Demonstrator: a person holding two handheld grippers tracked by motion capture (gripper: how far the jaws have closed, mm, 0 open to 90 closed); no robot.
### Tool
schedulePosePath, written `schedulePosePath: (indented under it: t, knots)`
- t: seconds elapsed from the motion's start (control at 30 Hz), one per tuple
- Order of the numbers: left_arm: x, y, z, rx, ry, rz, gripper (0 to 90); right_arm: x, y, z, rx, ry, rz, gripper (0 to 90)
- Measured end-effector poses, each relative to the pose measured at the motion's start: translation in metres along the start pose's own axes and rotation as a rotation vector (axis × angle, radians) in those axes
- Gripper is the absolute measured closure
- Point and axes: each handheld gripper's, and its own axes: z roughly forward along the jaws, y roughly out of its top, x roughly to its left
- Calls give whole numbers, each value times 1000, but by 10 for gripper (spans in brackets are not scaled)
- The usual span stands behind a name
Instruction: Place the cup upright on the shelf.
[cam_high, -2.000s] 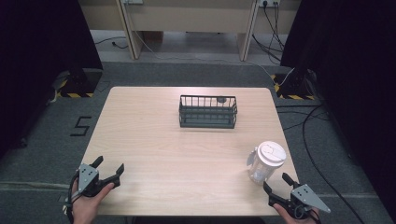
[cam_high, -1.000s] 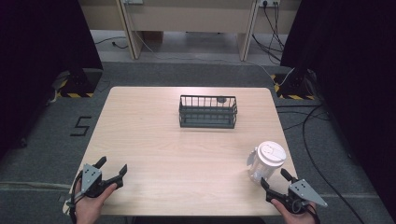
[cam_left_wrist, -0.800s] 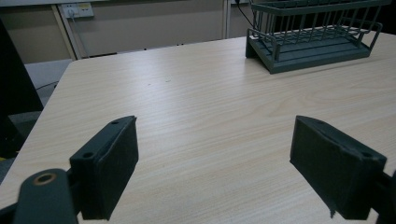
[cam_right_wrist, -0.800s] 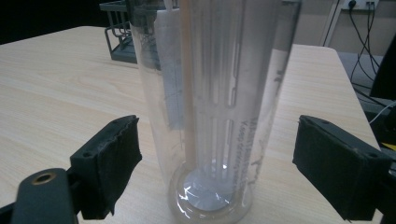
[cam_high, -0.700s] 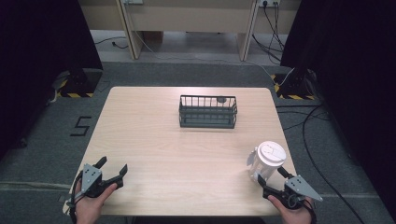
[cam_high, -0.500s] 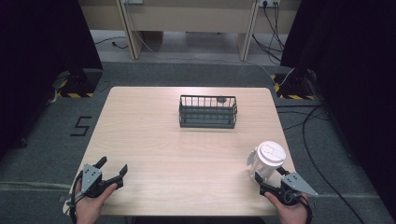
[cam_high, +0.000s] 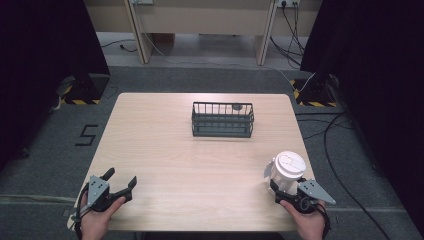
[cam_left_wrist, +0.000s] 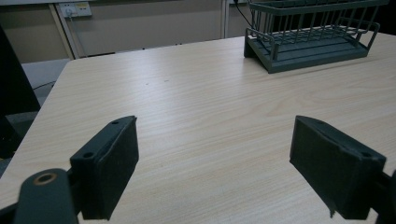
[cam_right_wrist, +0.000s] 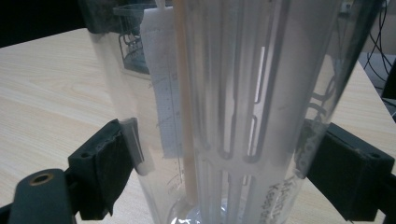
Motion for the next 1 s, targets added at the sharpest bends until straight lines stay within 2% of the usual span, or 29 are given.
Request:
schedulePosePath:
  t: [0.23, 0.53, 1.0]
  knots:
    - [-1, 0, 0, -1, -4, 4, 153, 0, 0, -1, -12, 1, -16, 176]
    - [-1, 0, 0, 0, -7, 3, 155, 1, 2, -1, -3, 9, -22, 182]
    - [-1, 0, 0, 1, -5, 5, 157, -2, 13, -6, -21, -19, -42, 184]
